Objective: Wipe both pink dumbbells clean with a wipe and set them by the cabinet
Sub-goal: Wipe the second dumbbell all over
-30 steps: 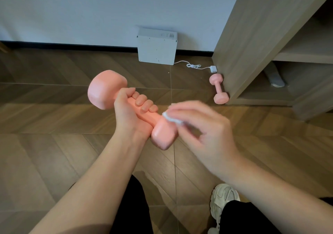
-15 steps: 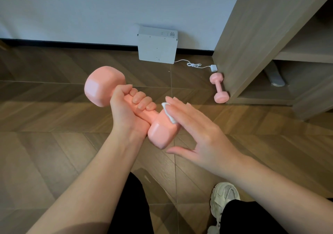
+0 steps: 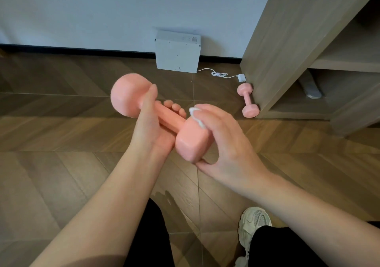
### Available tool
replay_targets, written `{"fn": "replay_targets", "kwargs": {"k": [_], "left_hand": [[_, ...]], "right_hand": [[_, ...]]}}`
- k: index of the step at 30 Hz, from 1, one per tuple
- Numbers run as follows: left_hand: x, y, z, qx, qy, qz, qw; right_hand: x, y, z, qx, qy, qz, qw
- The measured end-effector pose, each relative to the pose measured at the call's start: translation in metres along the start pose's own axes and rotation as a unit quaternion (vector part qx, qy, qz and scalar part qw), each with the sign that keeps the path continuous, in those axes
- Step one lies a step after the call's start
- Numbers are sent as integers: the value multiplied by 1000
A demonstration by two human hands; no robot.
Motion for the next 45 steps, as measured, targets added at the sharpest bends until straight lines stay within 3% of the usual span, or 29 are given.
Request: {"fn": "replay_targets", "kwargs": {"k": [3, 6, 11, 14, 16, 20, 22, 24, 26, 28, 31, 33, 36, 39, 43, 45], "left_hand": [[3, -10, 1, -43, -34, -60, 997], [2, -18, -4, -37, -33, -71, 996], [-4, -17, -13, 19, 35, -42, 998], [-5, -15, -14, 17, 36, -22, 999], [-5, -15, -13, 10, 34, -18, 999], [-5, -18, -9, 11, 39, -28, 999], [-3, -19, -10, 5, 38, -26, 999], [-2, -19, -13, -12, 31, -23, 999], [0, -19, -13, -25, 32, -18, 999], [0, -17, -12, -23, 42, -8, 999], [-1, -14, -13, -24, 46, 21, 998], [0, -12, -14, -41, 42, 39, 998], [1, -11, -12, -59, 30, 34, 997], [2, -13, -7, -28, 17, -31, 999], [4, -18, -4, -56, -18, -81, 995], [4, -20, -6, -76, -26, -68, 994]], "right_hand": [[-3, 6, 3, -110, -101, 63, 987], [-8, 9, 8, -101, -121, 102, 982], [-3, -4, 8, 99, 65, 63, 991], [-4, -2, 19, 75, -22, 68, 995], [-1, -1, 20, 73, -16, 56, 996], [2, 2, 10, 187, 171, 2, 967], [2, 0, 12, 172, 140, 17, 975], [-1, 2, 13, 117, 53, 52, 990], [-3, 5, 8, 110, 40, 70, 991], [-3, 11, 3, 162, 111, 56, 979], [-8, 20, -1, 293, 230, 18, 928], [-11, 22, -1, 316, 251, -13, 915], [-3, 16, 3, 211, 191, -32, 958], [4, 9, 4, 89, 63, -7, 994], [3, 11, 1, -23, -69, 58, 996], [0, 14, 1, -31, -86, 75, 993]]}}
Point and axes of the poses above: each hand's wrist, its own x-axis towards the middle knuckle, its own y-axis out of the palm, z = x × y, the point moved 2 cm from there along x, towards the middle knuckle, and after that the axes turned 15 degrees about -y, right-handed, at the moved point
